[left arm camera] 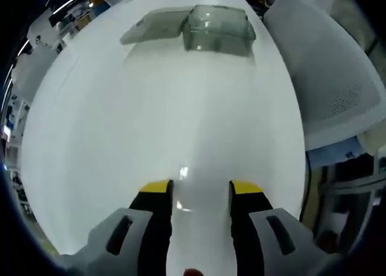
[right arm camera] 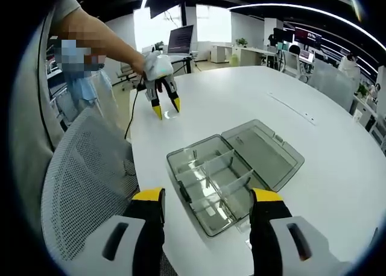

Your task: Insert the divider into the dual guide fixture by aligning both edges with the guide slots and pushing it downward to the bottom, including one-sided entry, uneven engagement, binding, and posture correction.

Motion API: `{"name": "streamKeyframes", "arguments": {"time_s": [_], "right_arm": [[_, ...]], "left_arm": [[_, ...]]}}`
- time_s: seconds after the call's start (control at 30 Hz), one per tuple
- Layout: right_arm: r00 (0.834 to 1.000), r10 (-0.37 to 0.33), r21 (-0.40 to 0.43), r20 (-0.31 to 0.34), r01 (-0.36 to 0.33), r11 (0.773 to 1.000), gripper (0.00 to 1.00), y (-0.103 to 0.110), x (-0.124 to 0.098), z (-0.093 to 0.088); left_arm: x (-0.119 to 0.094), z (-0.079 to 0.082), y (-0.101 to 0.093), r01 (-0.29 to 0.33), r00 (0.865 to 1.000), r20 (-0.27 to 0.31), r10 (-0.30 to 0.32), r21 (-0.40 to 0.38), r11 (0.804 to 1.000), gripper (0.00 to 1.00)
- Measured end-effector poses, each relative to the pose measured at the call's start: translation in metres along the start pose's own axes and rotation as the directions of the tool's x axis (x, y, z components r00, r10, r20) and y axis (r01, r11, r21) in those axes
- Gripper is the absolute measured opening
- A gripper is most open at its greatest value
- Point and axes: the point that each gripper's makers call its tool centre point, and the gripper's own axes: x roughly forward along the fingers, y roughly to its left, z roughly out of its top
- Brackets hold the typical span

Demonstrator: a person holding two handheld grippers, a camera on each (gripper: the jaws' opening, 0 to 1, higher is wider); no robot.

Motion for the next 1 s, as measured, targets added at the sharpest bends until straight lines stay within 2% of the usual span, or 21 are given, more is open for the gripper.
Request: {"name": "streamKeyframes", "arguments": {"time_s": [0.07, 0.2, 0.37, 0.77, 1.0], "right_arm": [[1.000, -0.002, 0.001, 0.002, 0.002, 1.000, 0.53, -0.001, 0.000, 0.001], [1.000, -0.003, 0.002, 0.003, 0.003, 1.000, 0.53, -0.002, 0.000, 0.001], [1.000, -0.003, 0.003, 0.005, 0.003, 1.000, 0.53, -0.002, 0.001, 0.002], [1.000, -0.006, 0.003, 0.014, 0.006, 1.000, 0.53, -0.002, 0.000, 0.003], [1.000, -0.006, 0.007, 0.015, 0.006, 1.000, 0.53, -0.002, 0.000, 0.001]], "left_arm": [[0.000, 0.000, -0.002, 0.006, 1.000, -0.012, -0.006, 0.014, 1.000, 0.31], [0.001, 0.000, 0.000, 0.006, 1.000, -0.024, -0.005, 0.013, 1.000, 0.30], [0.001, 0.002, 0.000, -0.006, 1.000, -0.020, 0.005, -0.024, 1.000, 0.30], [0.004, 0.009, -0.006, -0.010, 0.999, -0.038, 0.009, -0.012, 1.000, 0.28], [0.002, 0.024, -0.005, -0.013, 1.000, -0.024, 0.013, 0.000, 1.000, 0.28]]}}
